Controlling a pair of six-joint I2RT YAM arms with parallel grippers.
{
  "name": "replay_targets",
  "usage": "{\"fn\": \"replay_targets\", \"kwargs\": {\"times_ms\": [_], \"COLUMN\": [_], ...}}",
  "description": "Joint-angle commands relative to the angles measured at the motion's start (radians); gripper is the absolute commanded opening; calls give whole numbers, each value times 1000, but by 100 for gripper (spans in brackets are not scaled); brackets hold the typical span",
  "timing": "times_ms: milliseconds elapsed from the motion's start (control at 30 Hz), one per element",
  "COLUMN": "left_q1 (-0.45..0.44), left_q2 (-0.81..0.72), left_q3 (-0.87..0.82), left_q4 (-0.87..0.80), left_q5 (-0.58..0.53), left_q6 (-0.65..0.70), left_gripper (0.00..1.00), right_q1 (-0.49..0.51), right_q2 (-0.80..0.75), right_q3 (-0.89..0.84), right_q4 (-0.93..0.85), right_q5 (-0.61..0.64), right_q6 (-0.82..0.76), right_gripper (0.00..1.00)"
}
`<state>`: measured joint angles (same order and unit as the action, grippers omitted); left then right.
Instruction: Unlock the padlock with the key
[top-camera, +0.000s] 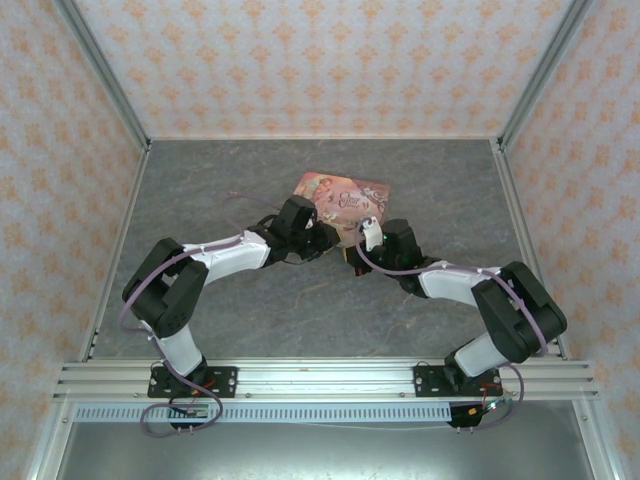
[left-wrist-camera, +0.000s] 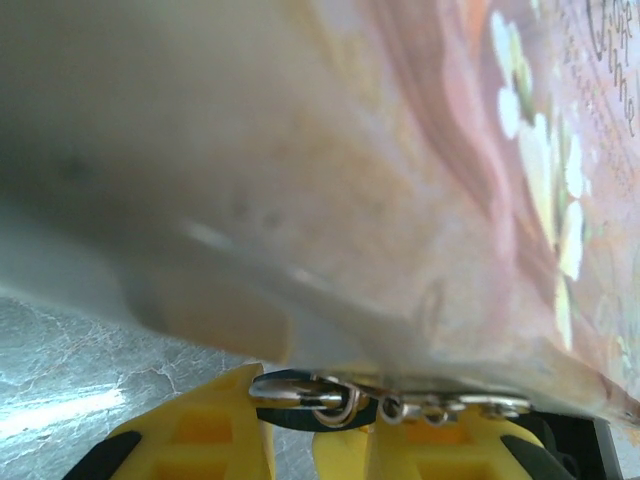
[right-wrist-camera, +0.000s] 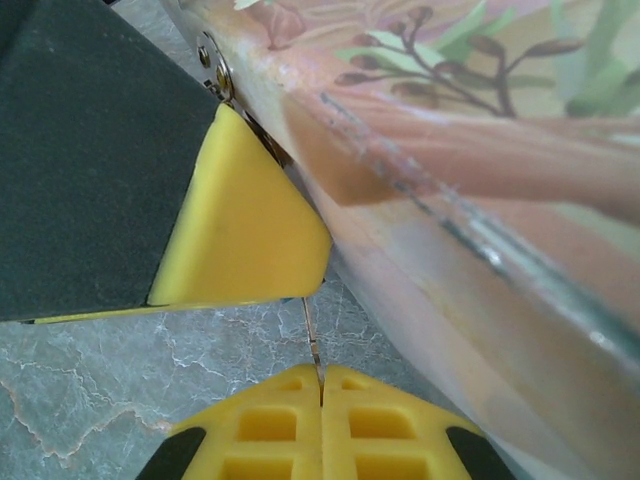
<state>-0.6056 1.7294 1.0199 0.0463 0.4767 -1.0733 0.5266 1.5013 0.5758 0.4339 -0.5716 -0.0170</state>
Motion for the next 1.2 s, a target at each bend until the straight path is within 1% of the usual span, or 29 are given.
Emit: {"fn": "replay_targets", "kwargs": {"times_ms": [0, 67, 167, 267, 400, 633, 900, 1167], "left_q1": [-27, -28, -28, -28, -28, -28, -27, -28], "left_q2": [-55, -54, -59, -66, -67, -59, -54, -51], "left_q3": [15, 14, 17, 29, 28, 15, 12, 20], "left_q4": [33, 33, 21, -22, -40, -34, -3, -1], "left_q5": [123, 126, 128, 116, 108, 93, 97, 89], "left_q6": [-24, -24, -17, 15, 33, 33, 12, 10], "left_gripper": [19, 19, 19, 19, 19, 19, 19, 19], "right_q1": [4, 3, 1, -20, -45, -63, -59, -25], "right_q2": [20, 23, 28, 31, 24, 28, 48, 65], "right_q3": [48, 47, 66, 69, 57, 84, 104, 108], "right_q4": [58, 92, 80, 85, 126, 93, 43, -31], "right_q5": [-19, -28, -44, -64, -108, -174, -170, -143], "right_q6": [-7, 6, -7, 5, 35, 55, 29, -20], "right_gripper": [0, 0, 0, 0, 0, 0, 0, 0]}}
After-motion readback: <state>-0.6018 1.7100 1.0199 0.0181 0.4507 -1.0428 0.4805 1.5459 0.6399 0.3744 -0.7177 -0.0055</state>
